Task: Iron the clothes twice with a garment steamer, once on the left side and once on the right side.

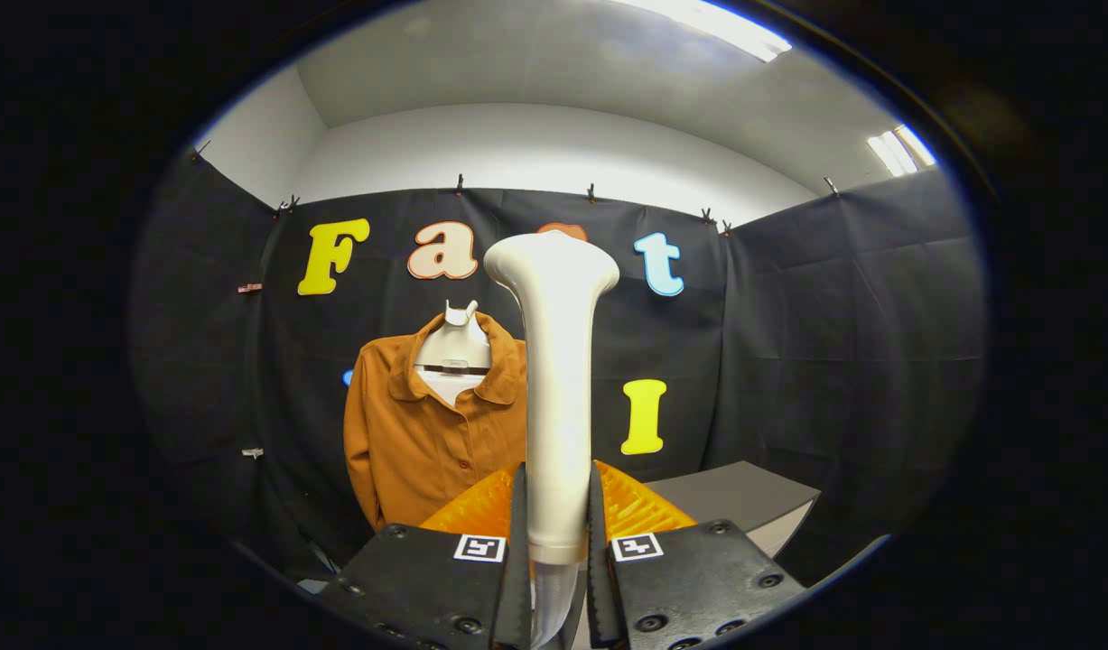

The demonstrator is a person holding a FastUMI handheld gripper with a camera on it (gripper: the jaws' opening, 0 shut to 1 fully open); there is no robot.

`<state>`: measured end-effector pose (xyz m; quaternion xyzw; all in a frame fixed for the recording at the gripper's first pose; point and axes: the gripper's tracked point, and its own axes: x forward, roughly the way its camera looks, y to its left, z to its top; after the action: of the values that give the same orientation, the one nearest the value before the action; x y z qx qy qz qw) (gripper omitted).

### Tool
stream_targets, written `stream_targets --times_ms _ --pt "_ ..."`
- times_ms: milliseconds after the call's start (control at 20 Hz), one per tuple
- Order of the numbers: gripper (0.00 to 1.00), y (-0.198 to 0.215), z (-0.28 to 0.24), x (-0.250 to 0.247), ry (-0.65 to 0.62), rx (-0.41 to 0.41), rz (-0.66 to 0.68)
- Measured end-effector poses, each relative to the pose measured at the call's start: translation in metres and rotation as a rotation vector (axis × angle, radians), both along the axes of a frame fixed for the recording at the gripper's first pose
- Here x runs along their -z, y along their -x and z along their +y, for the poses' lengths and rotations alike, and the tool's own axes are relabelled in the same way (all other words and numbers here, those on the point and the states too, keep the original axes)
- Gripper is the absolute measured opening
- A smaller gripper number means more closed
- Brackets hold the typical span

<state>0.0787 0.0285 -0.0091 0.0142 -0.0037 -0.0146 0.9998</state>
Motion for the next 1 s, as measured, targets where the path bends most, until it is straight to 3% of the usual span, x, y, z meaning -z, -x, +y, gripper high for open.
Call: stream_targets --times_ms 1000 --pt "0.28 0.0028 -0.0052 -0.0053 -0.009 0.004 -0.003"
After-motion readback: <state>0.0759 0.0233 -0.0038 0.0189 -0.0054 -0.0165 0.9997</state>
